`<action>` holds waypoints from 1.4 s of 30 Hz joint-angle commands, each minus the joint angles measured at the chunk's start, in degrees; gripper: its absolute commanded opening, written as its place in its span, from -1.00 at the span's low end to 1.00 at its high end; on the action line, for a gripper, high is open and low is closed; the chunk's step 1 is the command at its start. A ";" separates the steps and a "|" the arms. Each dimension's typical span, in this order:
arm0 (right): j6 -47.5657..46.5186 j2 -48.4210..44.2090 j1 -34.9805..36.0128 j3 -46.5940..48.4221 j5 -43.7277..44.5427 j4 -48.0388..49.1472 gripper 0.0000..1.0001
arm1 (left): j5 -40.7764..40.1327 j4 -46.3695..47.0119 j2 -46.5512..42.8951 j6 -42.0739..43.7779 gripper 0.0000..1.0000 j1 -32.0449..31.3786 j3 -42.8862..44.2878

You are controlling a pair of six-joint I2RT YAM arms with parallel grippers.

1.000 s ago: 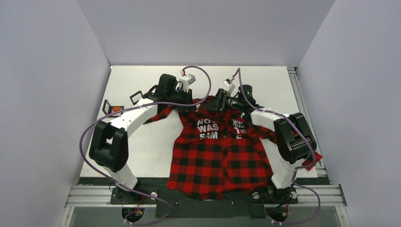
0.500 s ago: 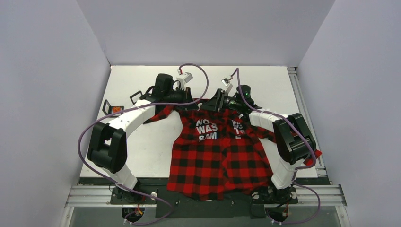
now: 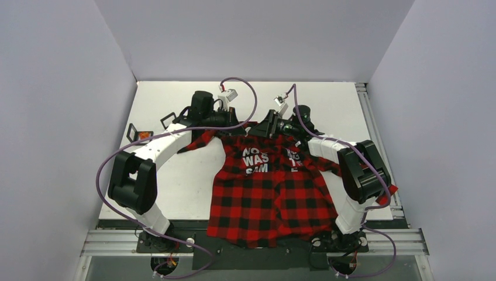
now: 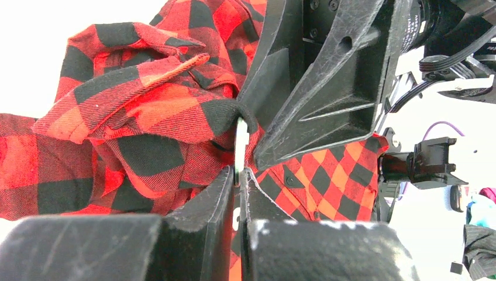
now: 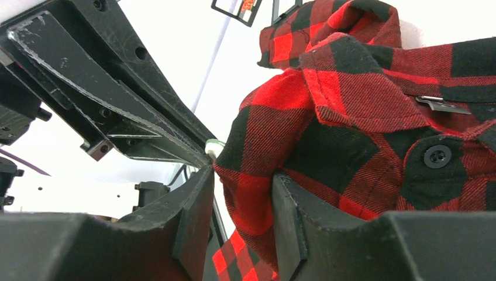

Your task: Remove the brooch from the garment

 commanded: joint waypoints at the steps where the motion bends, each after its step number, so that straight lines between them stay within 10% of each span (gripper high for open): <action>1: -4.69 -1.42 0.70 1.66 -0.08 -0.30 -0.33 | 2.97 4.20 -2.35 -1.35 -1.00 -0.08 0.55; 12: -9.86 -1.26 0.90 3.23 1.38 -7.98 -0.59 | 3.65 4.45 -2.36 -1.59 -1.00 -0.04 0.32; 28: 2.19 -0.79 0.59 0.78 -1.28 7.05 -0.24 | 3.32 4.53 -1.93 -1.56 -1.00 -0.23 0.05; 42: -4.43 -0.40 0.90 2.58 0.92 -2.27 -0.56 | 4.22 4.86 -2.10 -2.36 -1.00 -0.59 0.04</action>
